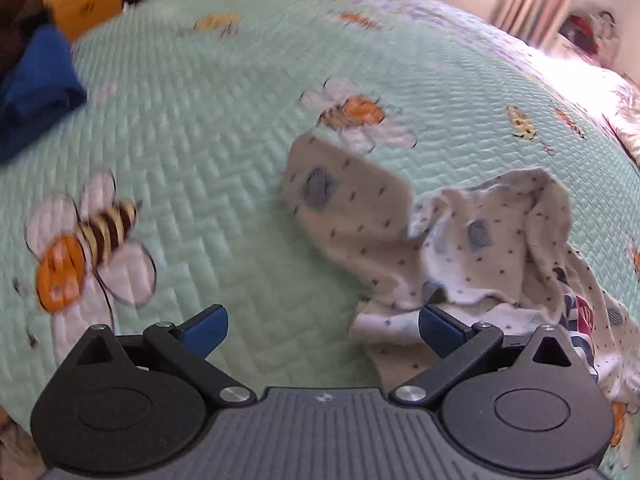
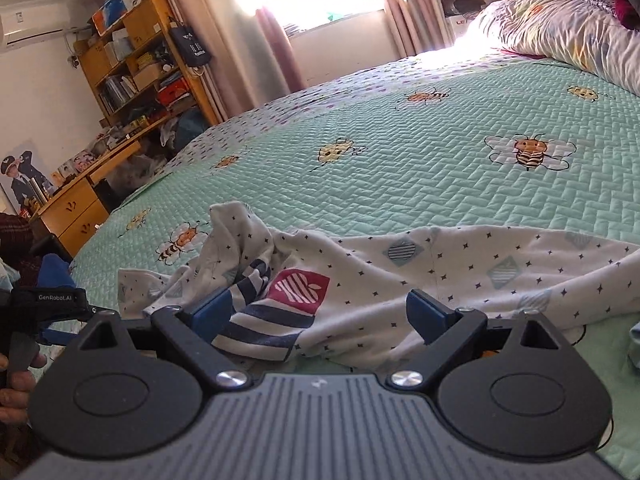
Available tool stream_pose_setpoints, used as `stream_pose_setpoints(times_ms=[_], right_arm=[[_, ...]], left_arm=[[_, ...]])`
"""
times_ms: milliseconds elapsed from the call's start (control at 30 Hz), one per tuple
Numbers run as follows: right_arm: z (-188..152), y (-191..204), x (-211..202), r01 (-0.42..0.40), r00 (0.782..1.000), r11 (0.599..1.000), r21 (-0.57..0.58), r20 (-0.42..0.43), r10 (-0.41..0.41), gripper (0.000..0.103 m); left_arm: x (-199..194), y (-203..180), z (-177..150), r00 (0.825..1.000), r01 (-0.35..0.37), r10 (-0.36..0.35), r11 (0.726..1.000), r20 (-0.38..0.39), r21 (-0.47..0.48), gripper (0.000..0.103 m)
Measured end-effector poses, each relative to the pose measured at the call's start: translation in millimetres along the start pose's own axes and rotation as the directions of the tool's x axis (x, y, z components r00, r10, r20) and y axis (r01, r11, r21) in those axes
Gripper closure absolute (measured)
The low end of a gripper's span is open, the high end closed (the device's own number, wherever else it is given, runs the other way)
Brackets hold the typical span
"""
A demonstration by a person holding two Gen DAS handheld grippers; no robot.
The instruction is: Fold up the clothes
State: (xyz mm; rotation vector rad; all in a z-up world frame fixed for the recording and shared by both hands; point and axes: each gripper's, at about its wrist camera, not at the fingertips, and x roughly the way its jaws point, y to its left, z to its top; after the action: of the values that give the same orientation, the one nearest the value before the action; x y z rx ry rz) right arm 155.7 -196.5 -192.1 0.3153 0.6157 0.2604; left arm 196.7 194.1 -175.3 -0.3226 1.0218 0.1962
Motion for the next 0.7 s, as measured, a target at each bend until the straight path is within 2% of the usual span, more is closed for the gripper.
stream_pose_setpoints(times_ms=[133,233,333,400,500,567,600,633,667,700], right_arm=[[-15.8,-4.3,20.7,0.025,0.998,1.0,-0.013,-0.06,-0.025,0.009],[-21.9,-10.7,23.3,0.012,0.998,1.0,0.028,-0.068,-0.01,0.009],[-26.5,-23.5,20.7,-0.011,0.997,0.993,0.114,-0.073,0.02,0.009],[-29.9,-31.7,21.1,-0.02,0.997,0.988,0.151,-0.074,0.032,0.009],[-30.4,-34.2,24.0,-0.026,0.998,0.982,0.185,-0.056,0.037,0.008],[-28.2,-34.2,28.4,-0.034,0.998,0.978,0.207,-0.038,0.043,0.008],[-27.1,-34.5,32.0,-0.039,0.998,0.976,0.214,-0.031,0.047,0.009],[-26.0,-34.8,35.5,-0.045,0.998,0.974,0.22,-0.024,0.052,0.019],[-24.8,-35.5,38.6,-0.037,0.999,0.973,0.229,-0.023,0.044,0.045],[-23.5,-36.7,41.5,-0.017,0.999,0.971,0.239,-0.029,0.025,0.059]], left_arm=[[15.2,-20.8,-18.3,1.0,0.012,-0.01,0.996,-0.021,0.086,0.001],[22.1,-26.8,-27.3,1.0,-0.017,0.019,0.997,-0.015,0.08,0.001],[21.8,-29.9,-30.0,1.0,-0.007,0.007,0.998,-0.005,0.056,0.001],[22.4,-37.0,-30.5,1.0,0.025,-0.024,0.998,-0.006,0.064,0.001],[23.4,-57.5,-33.7,0.993,0.12,-0.119,0.987,-0.018,0.111,0.001],[24.6,-67.8,-34.6,0.985,0.173,-0.173,0.977,-0.012,0.126,0.005],[24.3,-70.7,-34.7,0.982,0.188,-0.189,0.974,-0.004,0.127,0.011],[23.5,-73.1,-34.7,0.979,0.201,-0.203,0.971,0.004,0.126,0.019],[21.5,-74.0,-35.0,0.974,0.222,-0.225,0.967,0.015,0.126,0.027],[18.3,-72.8,-35.7,0.967,0.249,-0.254,0.961,0.025,0.12,0.045]])
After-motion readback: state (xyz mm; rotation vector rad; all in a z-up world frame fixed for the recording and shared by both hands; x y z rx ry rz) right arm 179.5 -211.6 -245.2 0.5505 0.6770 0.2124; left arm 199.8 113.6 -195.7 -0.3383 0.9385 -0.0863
